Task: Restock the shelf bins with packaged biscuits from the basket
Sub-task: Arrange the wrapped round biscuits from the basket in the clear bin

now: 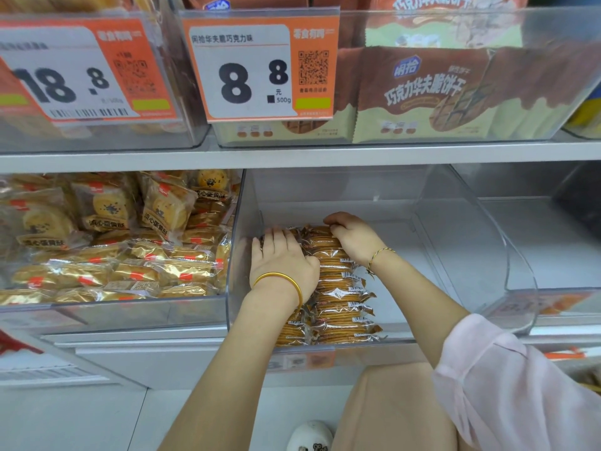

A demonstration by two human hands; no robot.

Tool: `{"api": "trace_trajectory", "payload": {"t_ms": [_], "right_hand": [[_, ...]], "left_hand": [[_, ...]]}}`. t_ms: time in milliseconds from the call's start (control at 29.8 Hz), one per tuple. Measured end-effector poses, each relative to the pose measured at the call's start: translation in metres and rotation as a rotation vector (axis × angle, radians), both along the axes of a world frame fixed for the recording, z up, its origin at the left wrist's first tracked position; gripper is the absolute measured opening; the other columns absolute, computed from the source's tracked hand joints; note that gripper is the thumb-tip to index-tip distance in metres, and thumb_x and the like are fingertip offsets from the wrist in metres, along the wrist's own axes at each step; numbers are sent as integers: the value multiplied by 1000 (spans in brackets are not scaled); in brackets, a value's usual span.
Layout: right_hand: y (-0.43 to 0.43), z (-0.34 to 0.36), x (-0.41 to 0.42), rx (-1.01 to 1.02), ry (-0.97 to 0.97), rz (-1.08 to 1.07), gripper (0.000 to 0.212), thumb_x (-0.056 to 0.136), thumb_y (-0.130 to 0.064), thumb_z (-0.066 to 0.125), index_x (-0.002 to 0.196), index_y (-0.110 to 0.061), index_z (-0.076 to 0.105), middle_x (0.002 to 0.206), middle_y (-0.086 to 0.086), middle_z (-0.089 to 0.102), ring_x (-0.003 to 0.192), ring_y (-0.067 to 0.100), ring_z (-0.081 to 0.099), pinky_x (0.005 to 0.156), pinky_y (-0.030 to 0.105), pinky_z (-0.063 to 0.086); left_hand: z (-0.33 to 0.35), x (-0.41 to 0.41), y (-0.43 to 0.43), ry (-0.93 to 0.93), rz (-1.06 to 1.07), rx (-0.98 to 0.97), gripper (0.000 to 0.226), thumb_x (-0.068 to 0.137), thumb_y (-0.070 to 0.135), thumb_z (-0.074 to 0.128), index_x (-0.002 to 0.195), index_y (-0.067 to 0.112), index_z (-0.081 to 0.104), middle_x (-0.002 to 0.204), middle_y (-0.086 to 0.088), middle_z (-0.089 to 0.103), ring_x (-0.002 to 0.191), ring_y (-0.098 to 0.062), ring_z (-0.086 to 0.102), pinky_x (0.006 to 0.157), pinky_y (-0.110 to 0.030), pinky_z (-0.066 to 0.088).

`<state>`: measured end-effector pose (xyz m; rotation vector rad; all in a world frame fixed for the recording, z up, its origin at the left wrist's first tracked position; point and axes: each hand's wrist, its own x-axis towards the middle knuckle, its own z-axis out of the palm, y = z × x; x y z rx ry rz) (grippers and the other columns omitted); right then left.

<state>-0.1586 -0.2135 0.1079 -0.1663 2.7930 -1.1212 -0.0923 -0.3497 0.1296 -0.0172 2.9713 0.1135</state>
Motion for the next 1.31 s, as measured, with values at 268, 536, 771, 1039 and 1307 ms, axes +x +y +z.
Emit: {"api": "trace_trajectory", "payload": {"t_ms": [268, 536, 771, 1039, 1307], "right_hand": [[9, 22, 10, 18, 77, -52, 37, 97, -9, 33, 129, -8, 51, 136, 11, 50, 118, 28, 51, 91, 25, 40], [71, 73, 112, -136, 287, -18, 32, 94, -2, 42, 117, -13, 61, 115, -4, 58, 112, 12, 53, 97, 20, 38], [219, 51, 236, -349, 183, -383, 41, 93, 6, 40, 94, -29, 61, 92, -3, 64, 73, 8, 64, 61, 21, 52], [364, -70, 291, 58, -129, -838, 28, 87, -1, 50, 107, -11, 66, 104, 11, 68, 91, 27, 61, 85, 40, 50], [371, -105, 303, 455, -514, -749, 46, 91, -6, 41, 134, -21, 44, 141, 9, 39, 128, 34, 39, 96, 47, 42]], "left_hand": [[7, 10, 6, 24, -21, 35, 62, 97, 35, 20, 150, 7, 5, 158, -10, 3, 146, -24, 0, 119, -42, -3], [39, 71, 68, 157, -232, 136, 74, 83, 40, 1, 150, 10, 9, 159, -10, 0, 146, -21, -1, 117, -38, -5], [21, 136, 198, 344, -715, 507, 49, 71, 25, 31, 101, 8, 66, 107, -10, 66, 95, -31, 62, 81, -40, 54], [-99, 144, 343, -264, -865, 296, 25, 87, 11, 45, 105, 4, 60, 115, -17, 59, 111, -35, 53, 91, -40, 45], [-173, 133, 390, -393, -1125, -88, 46, 91, 26, 55, 134, 14, 47, 151, -8, 26, 132, -34, 33, 106, -43, 37]]}}
